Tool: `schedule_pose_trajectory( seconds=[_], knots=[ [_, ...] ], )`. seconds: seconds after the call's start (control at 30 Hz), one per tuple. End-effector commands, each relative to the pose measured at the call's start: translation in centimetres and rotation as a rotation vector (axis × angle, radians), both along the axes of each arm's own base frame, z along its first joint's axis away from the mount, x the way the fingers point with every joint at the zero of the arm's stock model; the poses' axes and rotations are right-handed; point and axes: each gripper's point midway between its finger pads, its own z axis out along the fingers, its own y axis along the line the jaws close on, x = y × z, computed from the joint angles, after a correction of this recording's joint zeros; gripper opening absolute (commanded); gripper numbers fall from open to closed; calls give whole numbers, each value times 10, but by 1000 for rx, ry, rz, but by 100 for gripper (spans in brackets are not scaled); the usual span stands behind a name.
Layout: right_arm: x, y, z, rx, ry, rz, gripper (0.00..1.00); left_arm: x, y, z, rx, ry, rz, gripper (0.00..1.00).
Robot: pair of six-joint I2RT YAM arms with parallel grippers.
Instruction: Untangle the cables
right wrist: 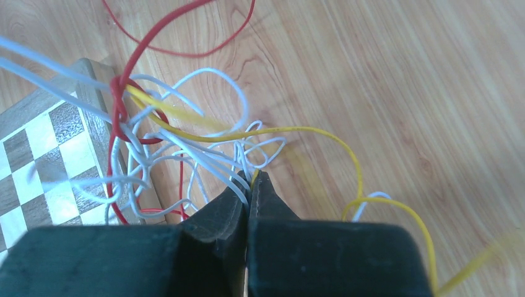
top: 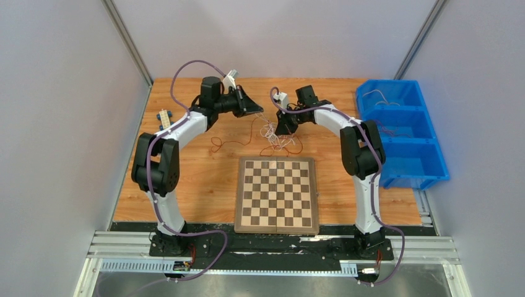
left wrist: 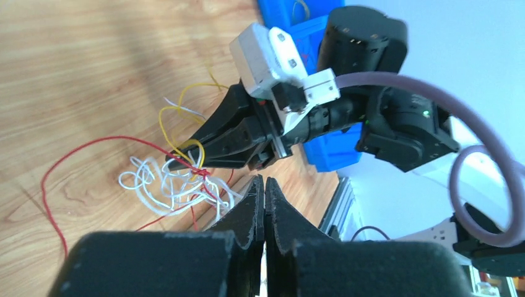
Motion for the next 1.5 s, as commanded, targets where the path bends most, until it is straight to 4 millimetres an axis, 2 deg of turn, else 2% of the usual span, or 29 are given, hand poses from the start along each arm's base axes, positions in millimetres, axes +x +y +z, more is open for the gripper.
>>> schedule_pose_trajectory(
  seconds=[0.0, 0.23, 0.33, 0.43, 0.6, 0.63, 0.73, 0.83, 0.9, 1.0, 1.03, 1.1, 1.17, 1.27, 1.4, 1.47],
  knots=[
    [11, -27, 4, -79, -91, -37, 0, -8, 21, 92, -113, -187, 5, 0],
    [16, -65, -15, -153, -92, -88, 0, -9, 73, 169, -166, -329, 51, 0],
    [18, -80, -21, -180, -98, -101, 0, -13, 97, 210, -173, -422, 72, 0],
    [19, -91, -24, -200, -101, -114, 0, -20, 118, 244, -172, -505, 90, 0],
    [21, -103, -30, -222, -100, -122, 0, -31, 163, 319, -169, -698, 174, 0],
    [21, -103, -32, -226, -97, -122, 0, -32, 170, 330, -169, -723, 192, 0],
    [20, -107, -37, -241, -87, -124, 0, -46, 194, 379, -139, -869, 254, 0],
    [18, -110, -42, -256, -79, -122, 0, -57, 215, 416, -118, -975, 329, 0],
    [16, -111, -46, -265, -75, -119, 0, -73, 229, 447, -95, -1071, 385, 0],
    [15, -114, -49, -278, -68, -121, 0, -87, 256, 475, -70, -1153, 497, 0],
    [15, -115, -51, -282, -64, -122, 0, -94, 260, 485, -65, -1181, 518, 0],
    [13, -115, -52, -281, -58, -121, 0, -102, 278, 496, -43, -1208, 591, 0],
    [13, -112, -49, -267, -52, -119, 3, -104, 282, 495, -24, -1206, 601, 0],
    [8, -104, -33, -219, -27, -101, 31, -102, 276, 475, -25, -1142, 541, 0],
    [4, -94, 25, -124, -51, -81, 60, -96, 269, 436, -47, -1020, 490, 0],
    [0, -91, 60, -88, -83, -59, 69, -97, 262, 416, -56, -969, 462, 0]
  ],
)
